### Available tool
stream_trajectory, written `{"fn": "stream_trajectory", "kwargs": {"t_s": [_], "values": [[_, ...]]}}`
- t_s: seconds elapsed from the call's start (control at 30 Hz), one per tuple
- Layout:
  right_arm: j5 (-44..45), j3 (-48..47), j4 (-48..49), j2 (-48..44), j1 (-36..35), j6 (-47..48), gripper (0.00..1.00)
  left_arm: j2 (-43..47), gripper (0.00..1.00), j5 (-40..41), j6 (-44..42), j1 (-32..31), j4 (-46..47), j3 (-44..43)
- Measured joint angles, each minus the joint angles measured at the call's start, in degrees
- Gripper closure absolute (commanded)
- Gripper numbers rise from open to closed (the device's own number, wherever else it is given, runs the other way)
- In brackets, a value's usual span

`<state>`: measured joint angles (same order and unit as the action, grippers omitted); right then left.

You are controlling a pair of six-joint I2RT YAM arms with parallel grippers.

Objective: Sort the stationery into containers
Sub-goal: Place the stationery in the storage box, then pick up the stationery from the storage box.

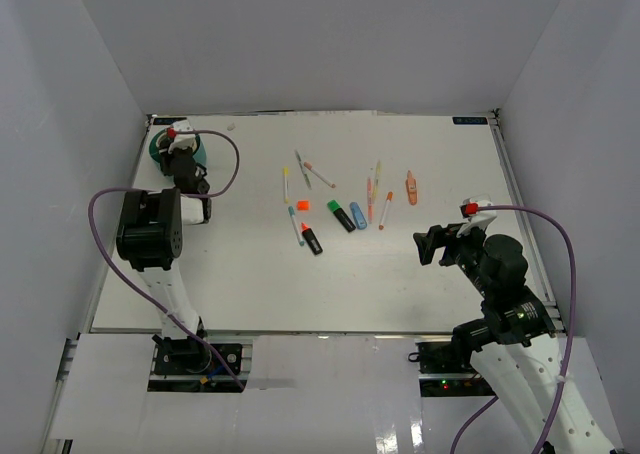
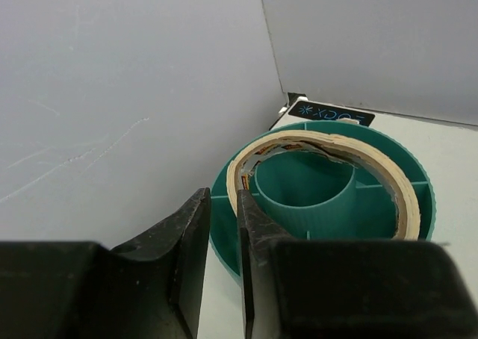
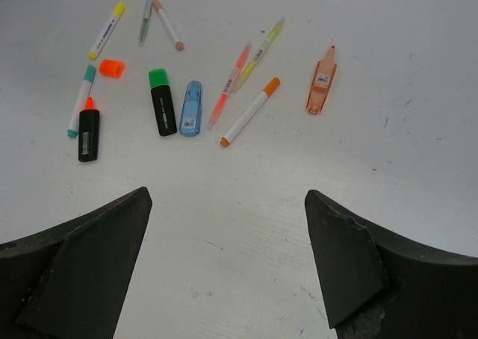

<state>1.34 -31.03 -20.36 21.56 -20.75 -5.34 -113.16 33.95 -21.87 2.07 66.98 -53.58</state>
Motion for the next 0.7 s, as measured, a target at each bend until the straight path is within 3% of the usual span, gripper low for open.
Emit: {"fn": "stream_trajectory", "kwargs": {"t_s": [0.2,0.37,0.57,0.7], "values": [[0.0,0.0,0.2,-0.3,0.0,0.0,0.10,1.4,0.61,-1.0,2.5,0.0,-3.8,0.4],[0.0,0.0,0.9,-0.5,0.0,0.0,0.10,6.6,0.51,-4.0,8.2,0.0,-13.8,-1.1],[-0.2,0.1,0.9,-0.8,0.0,0.0,0.10,12.2,0.44,-11.6,19.9,1.7,-31.1,-11.6],[-0.2,0.1,0.9,-0.9,0.0,0.0,0.10,12.6,0.43,-21.0,30.3,7.8,-43.3,-19.7]]}}
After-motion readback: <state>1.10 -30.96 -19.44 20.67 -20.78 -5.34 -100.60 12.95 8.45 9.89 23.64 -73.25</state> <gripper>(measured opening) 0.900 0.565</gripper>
